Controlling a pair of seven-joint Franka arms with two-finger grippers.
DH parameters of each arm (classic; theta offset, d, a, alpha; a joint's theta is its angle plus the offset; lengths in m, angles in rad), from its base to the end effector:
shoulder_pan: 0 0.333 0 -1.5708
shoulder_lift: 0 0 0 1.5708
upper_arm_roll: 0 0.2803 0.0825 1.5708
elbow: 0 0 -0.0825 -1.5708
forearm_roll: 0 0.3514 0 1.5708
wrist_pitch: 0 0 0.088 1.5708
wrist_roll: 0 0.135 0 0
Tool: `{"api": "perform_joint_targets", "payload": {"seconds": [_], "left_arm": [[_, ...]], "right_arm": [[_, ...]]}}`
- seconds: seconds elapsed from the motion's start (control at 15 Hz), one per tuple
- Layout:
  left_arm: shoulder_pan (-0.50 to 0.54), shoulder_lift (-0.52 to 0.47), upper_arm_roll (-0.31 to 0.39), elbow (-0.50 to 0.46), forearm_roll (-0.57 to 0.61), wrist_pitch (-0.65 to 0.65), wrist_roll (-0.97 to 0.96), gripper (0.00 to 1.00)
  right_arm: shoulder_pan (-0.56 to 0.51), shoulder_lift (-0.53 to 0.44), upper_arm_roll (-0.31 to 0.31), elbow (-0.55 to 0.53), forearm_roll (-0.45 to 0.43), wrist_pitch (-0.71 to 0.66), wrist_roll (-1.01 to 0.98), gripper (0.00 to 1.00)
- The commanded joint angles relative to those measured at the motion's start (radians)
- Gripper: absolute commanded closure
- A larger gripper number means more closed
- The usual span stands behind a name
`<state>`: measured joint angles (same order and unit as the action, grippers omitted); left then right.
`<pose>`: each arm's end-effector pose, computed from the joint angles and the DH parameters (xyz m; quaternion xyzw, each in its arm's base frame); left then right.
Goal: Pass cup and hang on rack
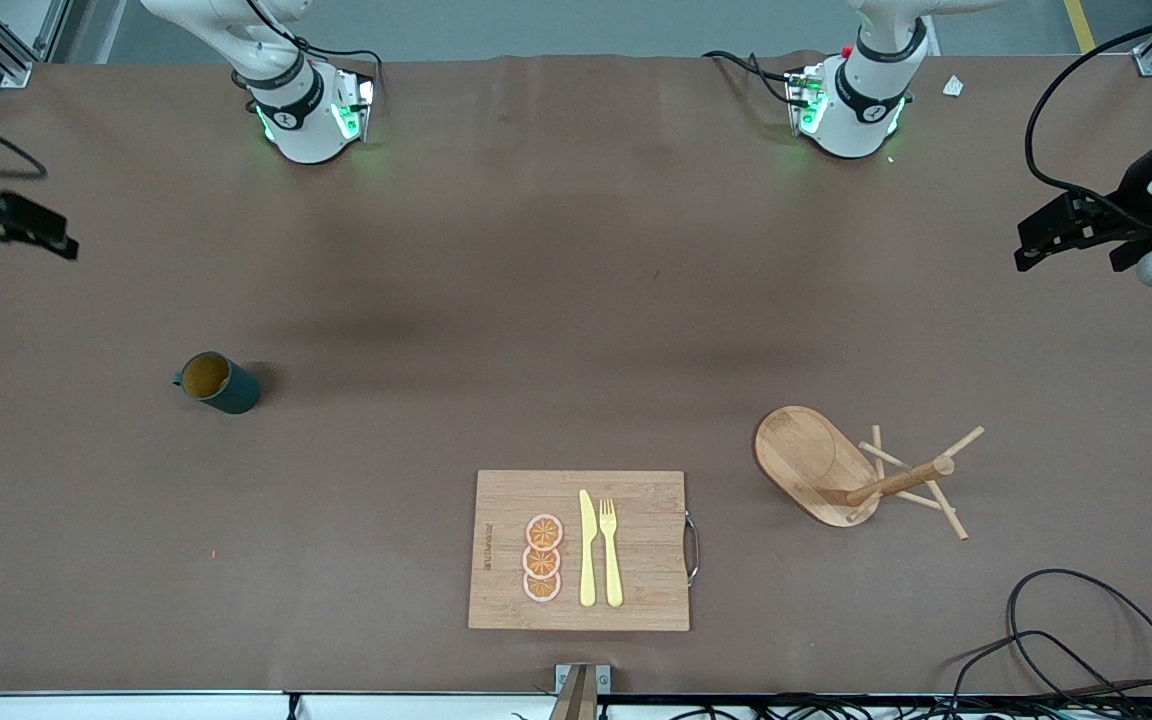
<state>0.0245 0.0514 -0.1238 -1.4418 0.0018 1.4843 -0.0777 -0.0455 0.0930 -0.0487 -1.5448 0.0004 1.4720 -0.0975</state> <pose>0.5250 -0.0504 0.5826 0.9999 -0.0107 -0.0044 0.0019 0.5266 -0.0487 0.5156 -0.9966 -0.0016 0.0826 0.0059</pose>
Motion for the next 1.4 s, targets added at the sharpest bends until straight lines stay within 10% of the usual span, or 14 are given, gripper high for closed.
{"api": "perform_joint_targets", "payload": {"seconds": [0.0, 0.86, 1.06, 1.26, 1.33], "left_arm": [[-0.006, 0.001, 0.000, 0.012, -0.012, -0.009, 0.018, 0.00], [0.005, -0.002, -0.005, 0.011, -0.016, -0.013, 0.024, 0.00], [0.006, -0.002, -0.005, 0.009, -0.016, -0.013, 0.022, 0.00], [0.008, -0.004, -0.002, 0.011, -0.016, -0.013, 0.025, 0.00], [0.008, -0.007, 0.001, 0.011, -0.016, -0.013, 0.026, 0.00]], "right_arm": [[-0.047, 0.126, 0.003, 0.002, 0.000, 0.056, -0.098, 0.00], [-0.086, 0.261, 0.006, -0.415, 0.053, 0.687, -0.609, 0.05], [-0.096, 0.267, 0.006, -0.518, 0.053, 0.845, -0.729, 0.37], [-0.116, 0.292, 0.006, -0.520, 0.056, 0.866, -0.820, 1.00], [-0.117, 0.292, 0.006, -0.518, 0.069, 0.866, -0.821, 1.00]]}}
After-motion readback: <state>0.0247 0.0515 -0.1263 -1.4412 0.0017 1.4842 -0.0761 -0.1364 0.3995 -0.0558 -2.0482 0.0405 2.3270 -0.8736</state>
